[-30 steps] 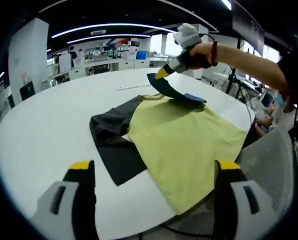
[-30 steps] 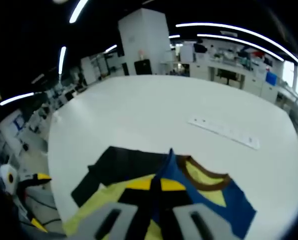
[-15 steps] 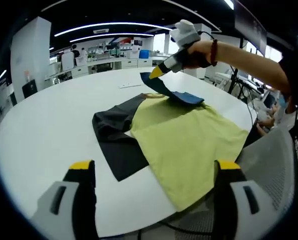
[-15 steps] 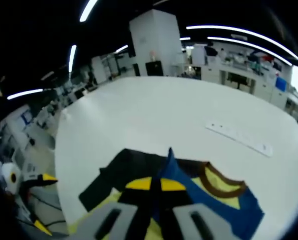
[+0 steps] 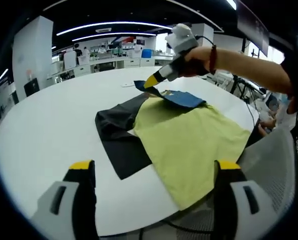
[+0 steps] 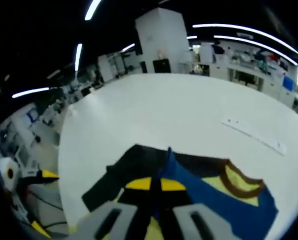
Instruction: Fold the garment on the visible template until the final outline fits inside the template.
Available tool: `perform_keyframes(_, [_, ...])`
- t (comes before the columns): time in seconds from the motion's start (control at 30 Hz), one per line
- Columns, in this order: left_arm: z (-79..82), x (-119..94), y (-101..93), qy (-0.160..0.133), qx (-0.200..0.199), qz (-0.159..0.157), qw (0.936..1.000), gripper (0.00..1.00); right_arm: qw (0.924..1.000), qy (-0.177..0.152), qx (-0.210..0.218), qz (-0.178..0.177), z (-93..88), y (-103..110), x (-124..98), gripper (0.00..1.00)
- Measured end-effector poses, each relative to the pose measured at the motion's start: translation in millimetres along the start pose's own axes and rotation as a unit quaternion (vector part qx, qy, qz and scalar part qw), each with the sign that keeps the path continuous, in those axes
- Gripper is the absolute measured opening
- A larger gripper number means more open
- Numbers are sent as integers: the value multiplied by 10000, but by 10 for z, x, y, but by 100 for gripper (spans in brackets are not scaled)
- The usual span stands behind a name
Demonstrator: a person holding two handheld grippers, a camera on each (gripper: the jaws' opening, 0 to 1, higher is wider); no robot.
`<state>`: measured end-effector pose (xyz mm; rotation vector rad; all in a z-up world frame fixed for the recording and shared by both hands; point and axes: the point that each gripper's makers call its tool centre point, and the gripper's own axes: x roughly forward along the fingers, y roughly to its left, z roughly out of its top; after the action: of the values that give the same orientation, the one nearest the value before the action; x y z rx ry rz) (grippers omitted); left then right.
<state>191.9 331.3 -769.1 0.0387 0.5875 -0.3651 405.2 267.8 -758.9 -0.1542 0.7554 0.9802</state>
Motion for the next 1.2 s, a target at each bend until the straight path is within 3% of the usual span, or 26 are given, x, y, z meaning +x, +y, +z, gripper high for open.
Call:
perform_keyframes(0.27, [-17,-39,48,-18,-36,76,10000,97,9997,208,38,150,-200,104,186,0])
perform_keyframes(0.37, [-11,-51,53,-29,-14,120,9999,99,9989,193,112,420,-234,222,200,3])
perform_keyframes(0.57, [4,-66,74,-50,-5,181,9998,99,9994,79,-159,302,-195,179,146,39])
perform_keyframes(0.7, [22,-69,72,-63,3,186,9998,99,9993,59,-258,248,-201,87,57,54])
perform_keyframes(0.97, [48,-53,82,-54,40,196,9998,99,9991,12,-427,16,-377,-144,-194,73])
perform_keyframes(1.2, [81,-23,54,-8,88,204,9998,99,9986,-23,-437,-298,-571,-425,-468,78])
